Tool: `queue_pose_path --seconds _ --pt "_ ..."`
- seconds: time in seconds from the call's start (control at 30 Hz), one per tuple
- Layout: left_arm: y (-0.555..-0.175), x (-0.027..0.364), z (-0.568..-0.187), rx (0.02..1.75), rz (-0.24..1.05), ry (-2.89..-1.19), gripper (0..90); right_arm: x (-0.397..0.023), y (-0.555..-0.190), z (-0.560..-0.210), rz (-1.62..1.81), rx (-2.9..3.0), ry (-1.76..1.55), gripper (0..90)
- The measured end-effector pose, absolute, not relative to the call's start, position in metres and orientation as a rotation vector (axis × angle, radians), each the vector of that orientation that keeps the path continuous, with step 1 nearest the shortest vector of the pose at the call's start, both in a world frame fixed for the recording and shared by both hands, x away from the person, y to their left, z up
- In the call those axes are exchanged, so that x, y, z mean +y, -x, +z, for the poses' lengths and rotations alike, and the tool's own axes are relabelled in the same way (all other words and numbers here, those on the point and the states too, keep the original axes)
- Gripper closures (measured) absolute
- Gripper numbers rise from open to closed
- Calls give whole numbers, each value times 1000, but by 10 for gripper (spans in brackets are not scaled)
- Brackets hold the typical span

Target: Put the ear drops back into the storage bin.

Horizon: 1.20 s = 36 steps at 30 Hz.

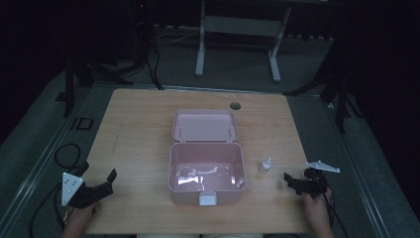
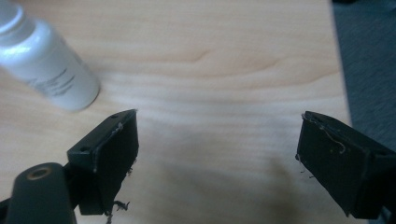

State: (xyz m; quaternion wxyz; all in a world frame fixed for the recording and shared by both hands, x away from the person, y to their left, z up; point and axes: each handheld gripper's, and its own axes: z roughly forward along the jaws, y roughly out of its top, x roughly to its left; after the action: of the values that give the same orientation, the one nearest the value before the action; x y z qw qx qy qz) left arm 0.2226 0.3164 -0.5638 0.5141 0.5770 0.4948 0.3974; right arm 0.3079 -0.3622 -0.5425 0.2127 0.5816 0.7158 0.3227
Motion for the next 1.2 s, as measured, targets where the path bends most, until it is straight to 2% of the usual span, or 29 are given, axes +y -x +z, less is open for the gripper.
queue_pose_path --seconds 0.6,1.2 --pt "-222 317 -564 1187 951 -1386 4 -361 -309 -527 609 2264 -1749 120" --pt "-223 317 -564 1189 944 -1382 4 -350 -313 -516 166 2737 -1523 127"
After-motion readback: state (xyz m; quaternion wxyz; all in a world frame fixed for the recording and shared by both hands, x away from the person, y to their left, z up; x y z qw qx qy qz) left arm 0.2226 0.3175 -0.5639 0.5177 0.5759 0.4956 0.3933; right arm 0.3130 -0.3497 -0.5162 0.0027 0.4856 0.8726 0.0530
